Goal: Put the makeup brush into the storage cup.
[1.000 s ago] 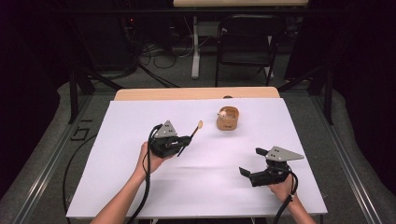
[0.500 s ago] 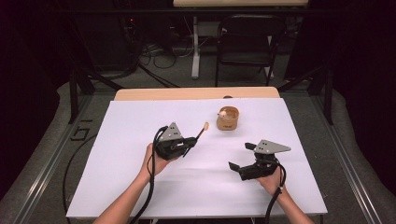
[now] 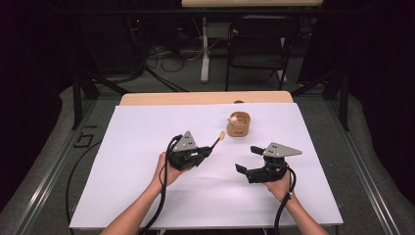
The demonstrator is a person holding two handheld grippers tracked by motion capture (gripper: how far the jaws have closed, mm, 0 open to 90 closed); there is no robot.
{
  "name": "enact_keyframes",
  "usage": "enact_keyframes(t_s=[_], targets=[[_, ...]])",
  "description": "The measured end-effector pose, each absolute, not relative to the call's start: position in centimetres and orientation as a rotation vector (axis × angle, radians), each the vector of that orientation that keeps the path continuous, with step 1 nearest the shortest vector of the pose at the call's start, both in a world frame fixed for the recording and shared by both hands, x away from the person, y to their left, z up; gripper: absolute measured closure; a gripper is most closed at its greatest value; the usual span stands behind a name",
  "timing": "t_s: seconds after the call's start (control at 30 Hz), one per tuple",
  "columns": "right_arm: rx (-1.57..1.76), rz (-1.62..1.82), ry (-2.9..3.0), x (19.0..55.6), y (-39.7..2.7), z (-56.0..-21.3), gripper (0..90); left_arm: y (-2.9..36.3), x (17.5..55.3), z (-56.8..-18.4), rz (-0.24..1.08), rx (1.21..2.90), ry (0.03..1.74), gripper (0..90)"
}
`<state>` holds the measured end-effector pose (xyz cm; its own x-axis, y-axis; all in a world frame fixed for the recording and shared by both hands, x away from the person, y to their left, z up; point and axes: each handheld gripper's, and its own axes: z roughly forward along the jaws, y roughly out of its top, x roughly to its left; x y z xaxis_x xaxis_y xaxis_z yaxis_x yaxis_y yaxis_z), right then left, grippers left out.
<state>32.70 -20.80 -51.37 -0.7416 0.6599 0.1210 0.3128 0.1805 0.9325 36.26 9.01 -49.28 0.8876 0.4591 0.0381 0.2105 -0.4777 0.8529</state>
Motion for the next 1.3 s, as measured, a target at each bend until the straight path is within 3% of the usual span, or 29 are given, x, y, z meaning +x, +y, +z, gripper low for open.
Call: enact_keyframes(t_s=[0.07, 0.43, 1.3], targets=[[0.921, 1.598, 2.147, 32.8, -20.5, -51.3, 16.5, 8.9, 36.2, -49.4, 0.322, 2.082, 0.48, 82.9], [0.892, 1.631, 2.15, 33.4, -18.6, -50.7, 48.3, 7.9, 36.0, -49.9, 0.31, 2.104, 0.455, 82.9], [0.884, 1.716, 2.126, 34.1, -16.4, -50.3, 81.8, 6.5, 35.2, -50.7, 0.318, 2.08, 0.428, 82.8]])
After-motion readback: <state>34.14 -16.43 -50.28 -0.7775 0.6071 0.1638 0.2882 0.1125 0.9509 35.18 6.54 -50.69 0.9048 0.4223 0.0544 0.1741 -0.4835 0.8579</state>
